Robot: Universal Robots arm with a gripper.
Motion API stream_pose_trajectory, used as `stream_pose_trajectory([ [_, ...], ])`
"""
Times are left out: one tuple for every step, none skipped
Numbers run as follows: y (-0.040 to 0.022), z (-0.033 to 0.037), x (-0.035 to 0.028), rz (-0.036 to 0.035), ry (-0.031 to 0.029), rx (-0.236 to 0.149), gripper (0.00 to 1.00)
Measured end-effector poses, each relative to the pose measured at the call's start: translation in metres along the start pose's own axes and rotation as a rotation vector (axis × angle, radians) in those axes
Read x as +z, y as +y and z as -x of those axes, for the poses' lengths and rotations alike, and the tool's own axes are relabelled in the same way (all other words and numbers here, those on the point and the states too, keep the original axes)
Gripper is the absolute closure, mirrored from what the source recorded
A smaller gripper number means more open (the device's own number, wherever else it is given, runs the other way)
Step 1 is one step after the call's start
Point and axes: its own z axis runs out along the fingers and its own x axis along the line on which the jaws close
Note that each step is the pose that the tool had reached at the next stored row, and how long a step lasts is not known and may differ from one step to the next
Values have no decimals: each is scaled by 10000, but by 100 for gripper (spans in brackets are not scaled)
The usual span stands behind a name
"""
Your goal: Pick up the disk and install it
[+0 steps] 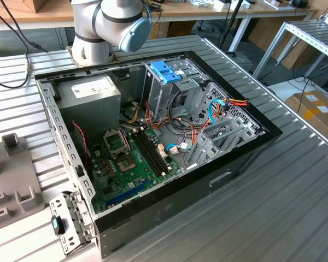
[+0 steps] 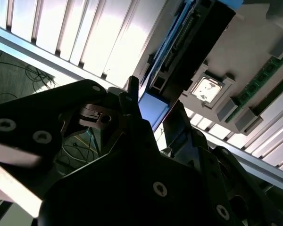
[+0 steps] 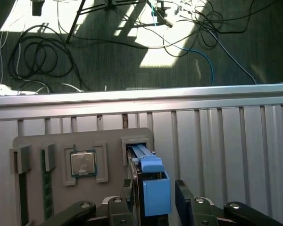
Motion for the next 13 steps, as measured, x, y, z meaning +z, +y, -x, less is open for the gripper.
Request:
stream_pose_trajectory([
  [0, -1, 9, 1, 0, 0, 52],
  [1, -2, 23, 0, 0, 0, 52],
  [1, -3, 34, 0, 1, 0, 52],
  [1, -3, 43, 0, 0, -1, 52],
  [1, -4, 48, 1, 0, -1, 52],
  [1, -4, 54, 1, 0, -1, 52],
  [1, -5, 62, 1, 0, -2, 52],
  [1, -5, 70, 1, 0, -2, 52],
  [1, -6, 78, 1, 0, -1, 52],
  [1, -6, 85, 0, 0, -1, 52],
  [0, -7, 90, 0, 0, -2, 52],
  [0, -8, 98, 1, 0, -1, 52],
  [0, -8, 104, 1, 1, -2, 52],
])
